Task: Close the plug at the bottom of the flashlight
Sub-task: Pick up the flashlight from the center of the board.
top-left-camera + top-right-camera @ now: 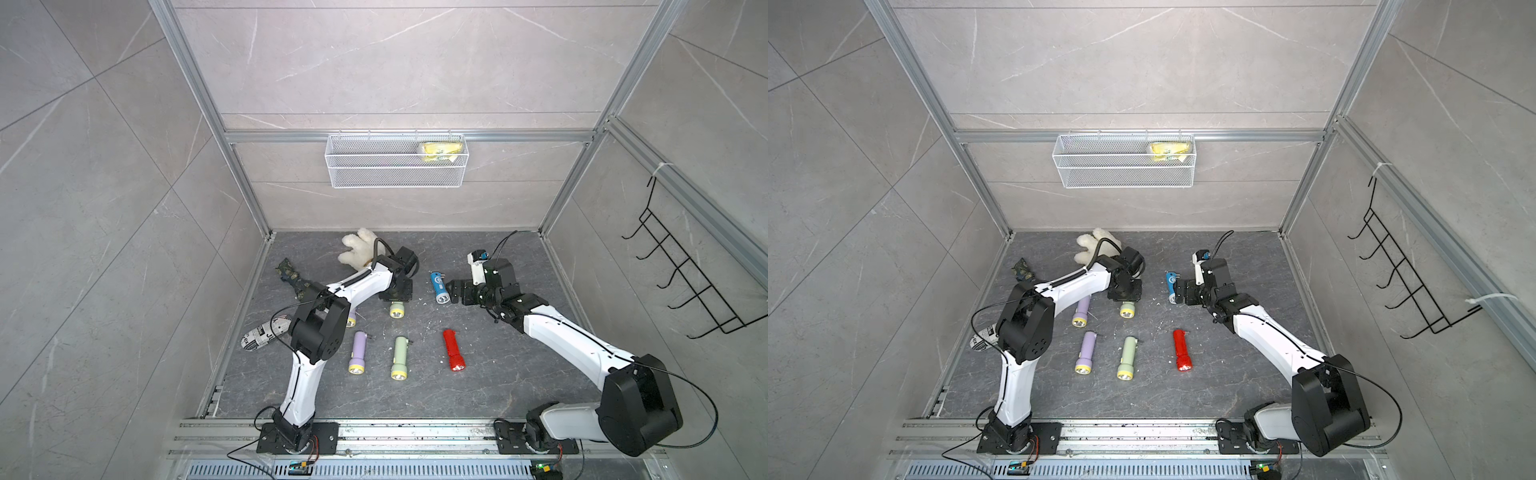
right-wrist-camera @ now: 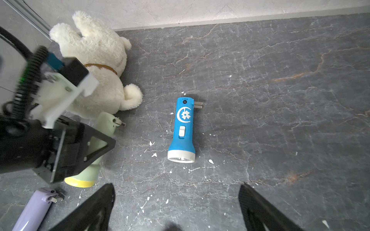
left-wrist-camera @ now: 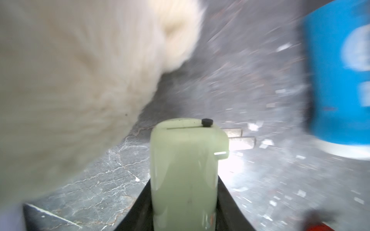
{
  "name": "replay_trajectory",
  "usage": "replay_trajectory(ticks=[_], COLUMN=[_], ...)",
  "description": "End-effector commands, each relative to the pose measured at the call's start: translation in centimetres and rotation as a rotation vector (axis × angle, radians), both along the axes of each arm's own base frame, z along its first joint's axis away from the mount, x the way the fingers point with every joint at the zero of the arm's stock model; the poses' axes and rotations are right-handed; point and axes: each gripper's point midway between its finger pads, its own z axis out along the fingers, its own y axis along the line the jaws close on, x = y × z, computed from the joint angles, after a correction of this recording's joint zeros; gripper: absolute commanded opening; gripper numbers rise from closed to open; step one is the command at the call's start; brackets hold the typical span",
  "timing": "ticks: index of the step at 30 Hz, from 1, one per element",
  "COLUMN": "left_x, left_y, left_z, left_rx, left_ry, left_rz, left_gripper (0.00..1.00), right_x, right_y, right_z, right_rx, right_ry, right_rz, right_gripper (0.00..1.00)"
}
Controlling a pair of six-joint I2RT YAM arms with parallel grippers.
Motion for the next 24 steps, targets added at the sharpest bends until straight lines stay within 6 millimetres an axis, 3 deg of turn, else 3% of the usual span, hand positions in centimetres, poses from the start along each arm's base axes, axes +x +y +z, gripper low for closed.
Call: replay_trajectory(ticks=[1, 7, 14, 21, 24], left_x=[0.8, 0.2, -1.8, -5.0, -5.9], left_y=[-2.7, -4.4, -5.3, -2.7, -2.3], left_z=[7.7, 12.3, 14.2, 18.6, 18.9], left_rx=[-0.189, -0.362, -0.480, -0.591, -0.610], left_ry=[-0.211, -0.420, -0.544, -1.060, -1.083], left_rz=[-0.130, -0.266, -0.450, -0.545, -0.600], left_gripper=[0.00, 0.00, 0.00, 0.00, 0.00], right_x=[0.9, 1.4, 1.8, 1.2, 0.1], right_y=[0.7, 1.3, 2.7, 4.7, 6.8], right_z=[1.7, 3.8, 6.2, 9.0, 10.6], right_rx=[0.044, 0.066, 0.103, 0.158, 0.246], right_ry=[-0.026, -0.073, -0.132, -0.220, -0.252], right_rz=[0.006, 0.031, 0.107, 0.242, 0.390], right_gripper=[1.00, 1.00, 1.00, 1.00, 1.00])
